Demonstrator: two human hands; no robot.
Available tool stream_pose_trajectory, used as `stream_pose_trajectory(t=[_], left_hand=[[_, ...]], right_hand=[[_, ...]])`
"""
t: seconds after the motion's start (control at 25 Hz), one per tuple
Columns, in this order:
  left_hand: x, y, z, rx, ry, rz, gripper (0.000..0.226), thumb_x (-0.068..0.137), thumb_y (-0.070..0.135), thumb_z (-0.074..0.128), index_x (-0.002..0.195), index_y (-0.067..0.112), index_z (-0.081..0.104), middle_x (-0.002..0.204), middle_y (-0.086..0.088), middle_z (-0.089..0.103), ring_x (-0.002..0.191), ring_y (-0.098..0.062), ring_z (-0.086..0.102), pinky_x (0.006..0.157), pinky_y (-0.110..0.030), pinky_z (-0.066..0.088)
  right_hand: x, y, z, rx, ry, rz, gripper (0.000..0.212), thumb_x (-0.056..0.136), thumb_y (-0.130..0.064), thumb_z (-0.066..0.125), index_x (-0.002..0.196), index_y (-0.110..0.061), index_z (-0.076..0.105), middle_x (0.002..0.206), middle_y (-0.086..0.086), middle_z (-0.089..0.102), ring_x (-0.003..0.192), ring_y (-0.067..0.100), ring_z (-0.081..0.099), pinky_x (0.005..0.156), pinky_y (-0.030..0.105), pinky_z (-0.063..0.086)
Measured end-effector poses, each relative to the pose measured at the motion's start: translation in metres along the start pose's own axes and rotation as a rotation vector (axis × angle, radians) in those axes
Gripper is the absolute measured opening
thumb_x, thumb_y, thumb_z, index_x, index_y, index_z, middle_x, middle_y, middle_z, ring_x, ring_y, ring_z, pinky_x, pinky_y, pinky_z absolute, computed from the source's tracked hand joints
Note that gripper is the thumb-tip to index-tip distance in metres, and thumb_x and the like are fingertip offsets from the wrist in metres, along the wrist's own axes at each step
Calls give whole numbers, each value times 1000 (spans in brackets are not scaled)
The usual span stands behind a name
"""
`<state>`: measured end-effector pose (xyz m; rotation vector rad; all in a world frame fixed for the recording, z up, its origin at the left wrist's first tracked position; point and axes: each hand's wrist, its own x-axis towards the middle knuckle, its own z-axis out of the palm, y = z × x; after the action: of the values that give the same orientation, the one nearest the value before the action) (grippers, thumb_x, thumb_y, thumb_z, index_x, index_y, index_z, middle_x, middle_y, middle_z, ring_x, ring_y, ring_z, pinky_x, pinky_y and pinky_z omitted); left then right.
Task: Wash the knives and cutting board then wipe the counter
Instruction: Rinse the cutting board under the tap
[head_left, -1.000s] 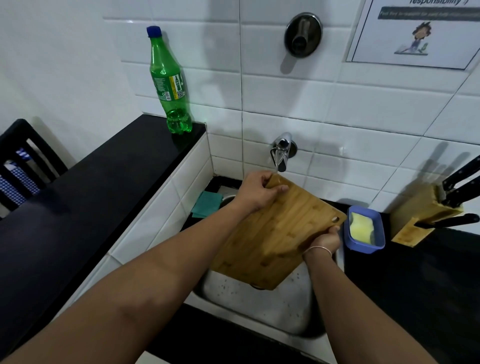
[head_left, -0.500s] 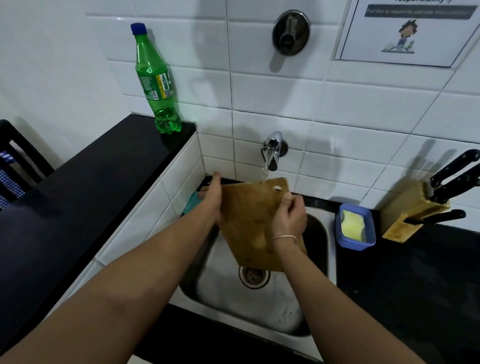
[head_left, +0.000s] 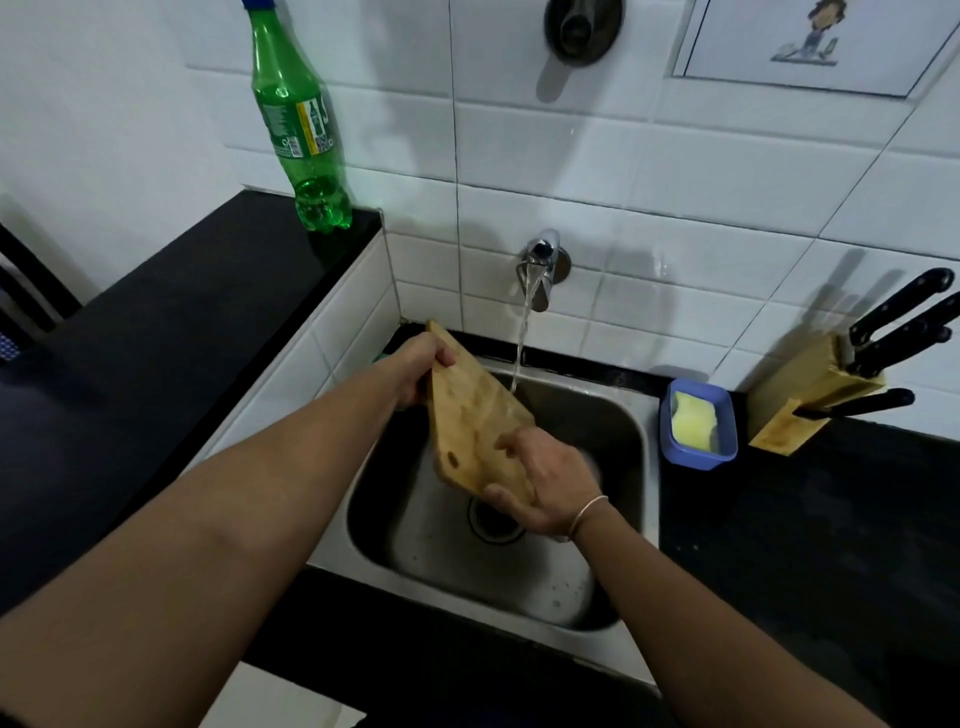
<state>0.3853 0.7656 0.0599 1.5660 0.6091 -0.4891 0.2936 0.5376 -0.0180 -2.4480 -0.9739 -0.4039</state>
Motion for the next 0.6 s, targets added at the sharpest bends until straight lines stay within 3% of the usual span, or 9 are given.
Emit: stream_pose_trajectory(t=[0.12, 0.2, 0.32, 0.44, 0.52, 0.6], left_hand=[[-4, -3, 2, 184, -95, 26, 24, 77, 11, 55, 99, 5, 62, 94, -16, 68, 82, -33, 68, 69, -37, 59], [-8, -3, 4, 303, -203, 61, 32, 77, 6, 57, 108, 8, 64, 106, -18, 69, 95, -38, 68, 80, -45, 58], [-15, 6, 12, 536, -284, 223, 36, 75, 1, 61, 108, 10, 70, 109, -17, 70, 100, -37, 67, 86, -45, 57], [-26, 21, 20, 633, -287, 350, 27, 75, 0, 61, 93, 12, 75, 86, -3, 74, 81, -22, 70, 67, -29, 56], [-33, 32, 24, 683, -259, 432, 23, 74, 0, 60, 89, 10, 74, 81, -1, 72, 74, -17, 67, 66, -26, 55], [-38, 43, 30, 726, -183, 554, 22, 75, 1, 55, 88, 4, 72, 79, -2, 69, 73, -17, 60, 67, -27, 50]], right_hand=[[-4, 16, -1, 230, 48, 366, 42, 87, -53, 49, 118, -25, 51, 105, -3, 58, 95, 19, 58, 77, 35, 51], [9, 32, -5, 307, 72, 592, 49, 84, -51, 58, 125, -25, 49, 118, -1, 57, 110, 21, 56, 92, 37, 49], [35, 49, -15, 292, -77, 622, 75, 78, -50, 74, 141, -26, 41, 140, -1, 49, 129, 19, 44, 108, 39, 38], [52, 49, -24, 530, -178, 666, 46, 79, -49, 76, 120, -33, 61, 109, -14, 69, 107, 15, 64, 86, 27, 53], [52, 46, -23, 663, -105, 690, 28, 80, -48, 76, 103, -35, 67, 90, -17, 74, 90, 12, 70, 69, 18, 55], [51, 38, -18, 712, 20, 718, 22, 79, -49, 76, 95, -37, 68, 87, -18, 74, 87, 10, 71, 69, 22, 57]])
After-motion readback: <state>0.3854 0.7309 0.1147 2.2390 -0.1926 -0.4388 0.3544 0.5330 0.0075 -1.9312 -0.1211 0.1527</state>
